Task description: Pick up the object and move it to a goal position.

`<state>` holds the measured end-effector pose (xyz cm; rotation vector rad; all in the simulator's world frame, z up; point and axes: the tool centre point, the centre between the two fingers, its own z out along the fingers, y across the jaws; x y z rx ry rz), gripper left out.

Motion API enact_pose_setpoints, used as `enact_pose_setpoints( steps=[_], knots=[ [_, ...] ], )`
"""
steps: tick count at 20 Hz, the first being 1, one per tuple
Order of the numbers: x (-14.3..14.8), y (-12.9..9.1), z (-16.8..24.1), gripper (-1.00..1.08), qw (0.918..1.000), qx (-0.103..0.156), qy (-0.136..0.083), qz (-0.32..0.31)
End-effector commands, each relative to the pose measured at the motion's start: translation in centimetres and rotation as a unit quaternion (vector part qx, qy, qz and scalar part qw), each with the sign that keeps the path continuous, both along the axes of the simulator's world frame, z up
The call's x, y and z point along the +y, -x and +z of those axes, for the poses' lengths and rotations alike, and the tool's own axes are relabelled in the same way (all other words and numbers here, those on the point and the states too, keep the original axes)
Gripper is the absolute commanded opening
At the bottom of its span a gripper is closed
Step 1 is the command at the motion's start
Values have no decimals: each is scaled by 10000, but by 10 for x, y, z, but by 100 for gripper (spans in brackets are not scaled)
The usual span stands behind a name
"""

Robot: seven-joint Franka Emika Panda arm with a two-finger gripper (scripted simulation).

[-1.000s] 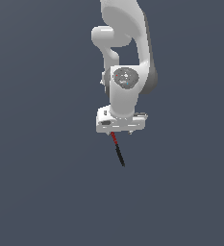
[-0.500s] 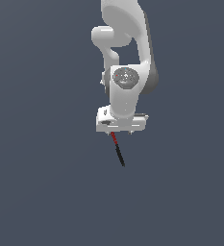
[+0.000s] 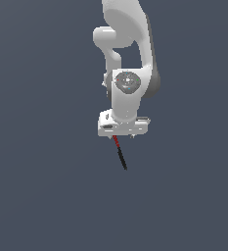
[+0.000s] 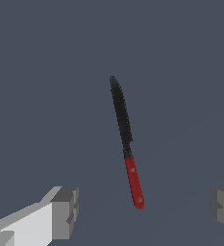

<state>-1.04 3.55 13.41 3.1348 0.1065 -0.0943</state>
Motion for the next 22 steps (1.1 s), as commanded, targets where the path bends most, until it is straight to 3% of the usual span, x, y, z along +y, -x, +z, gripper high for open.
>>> enact_pose_setpoints(
  steps=[1, 13, 22],
  knots=[
    [-1, -1, -8, 100, 10000, -24, -5, 92],
    [-5, -6, -65, 100, 9961, -251, -48, 840],
    [-5, -5, -76, 100, 9949, -284, -56, 967]
  ],
)
